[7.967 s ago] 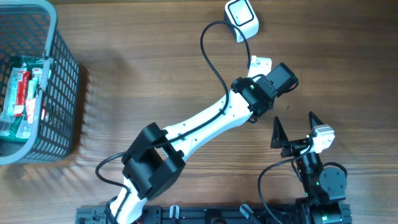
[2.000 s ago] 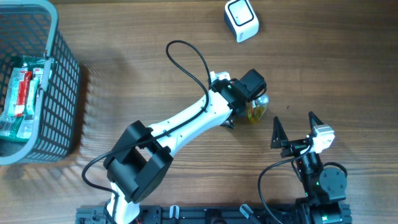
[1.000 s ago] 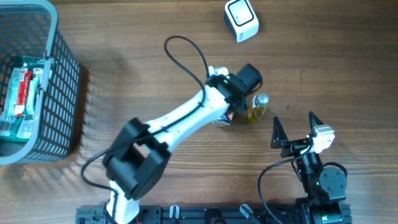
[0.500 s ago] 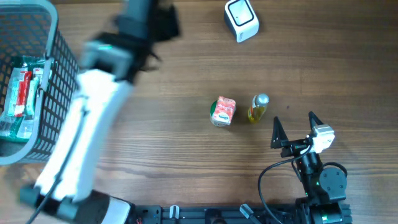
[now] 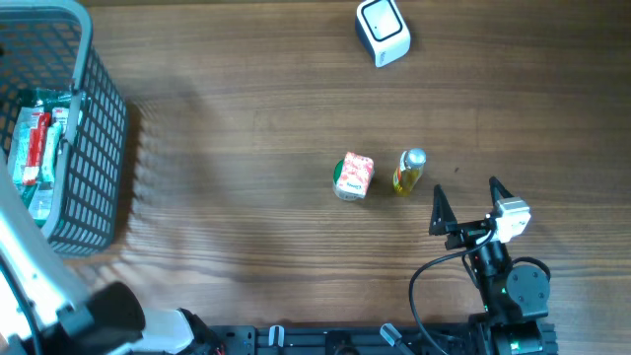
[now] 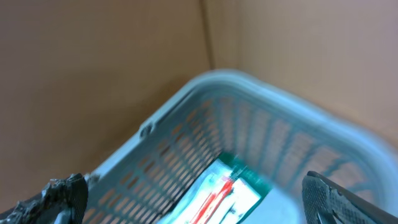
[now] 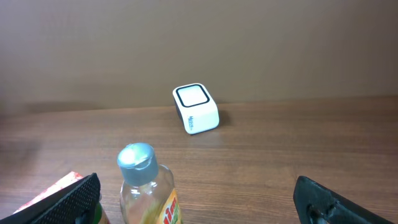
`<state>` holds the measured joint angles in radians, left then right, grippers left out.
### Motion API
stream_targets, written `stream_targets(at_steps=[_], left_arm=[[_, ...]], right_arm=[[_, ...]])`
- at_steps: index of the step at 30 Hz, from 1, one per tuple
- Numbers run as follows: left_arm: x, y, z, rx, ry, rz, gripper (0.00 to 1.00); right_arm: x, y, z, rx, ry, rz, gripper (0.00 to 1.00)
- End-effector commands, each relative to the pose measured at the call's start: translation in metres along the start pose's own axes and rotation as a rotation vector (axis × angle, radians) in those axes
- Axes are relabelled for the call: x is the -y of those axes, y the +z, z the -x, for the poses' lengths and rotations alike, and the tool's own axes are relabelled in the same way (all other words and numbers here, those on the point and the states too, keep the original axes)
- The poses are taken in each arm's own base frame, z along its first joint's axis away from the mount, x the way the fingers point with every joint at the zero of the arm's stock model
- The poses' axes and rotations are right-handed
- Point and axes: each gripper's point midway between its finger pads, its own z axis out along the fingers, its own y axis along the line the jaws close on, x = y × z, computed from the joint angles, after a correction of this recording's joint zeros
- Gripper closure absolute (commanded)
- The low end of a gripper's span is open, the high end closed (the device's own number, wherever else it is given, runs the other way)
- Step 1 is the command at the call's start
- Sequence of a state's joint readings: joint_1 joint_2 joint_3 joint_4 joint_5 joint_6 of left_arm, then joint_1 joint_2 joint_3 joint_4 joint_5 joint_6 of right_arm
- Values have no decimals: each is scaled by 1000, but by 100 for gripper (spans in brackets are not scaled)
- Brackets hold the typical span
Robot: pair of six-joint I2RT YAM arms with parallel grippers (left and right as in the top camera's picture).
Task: Scan the item barcode
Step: 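Reach the left gripper into the basket and grasp the green glove pack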
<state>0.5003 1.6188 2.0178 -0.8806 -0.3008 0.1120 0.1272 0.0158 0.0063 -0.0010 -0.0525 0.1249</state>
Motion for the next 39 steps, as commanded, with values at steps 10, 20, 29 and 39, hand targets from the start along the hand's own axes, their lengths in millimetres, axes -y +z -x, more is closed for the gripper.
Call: stream_targets(at_steps=[10, 20, 29, 39], left_arm=[[4, 163, -196, -636, 234, -79, 2], [15, 196, -269, -789, 328, -286, 0], [15, 201, -300, -828, 370, -419, 0], [22, 213, -322, -791, 439, -463, 0]], right_arm=[[0, 0, -1, -2, -18, 5, 0], [0, 0, -1, -2, -18, 5, 0], [0, 0, -1, -2, -18, 5, 0], [0, 0, -1, -2, -18, 5, 0]])
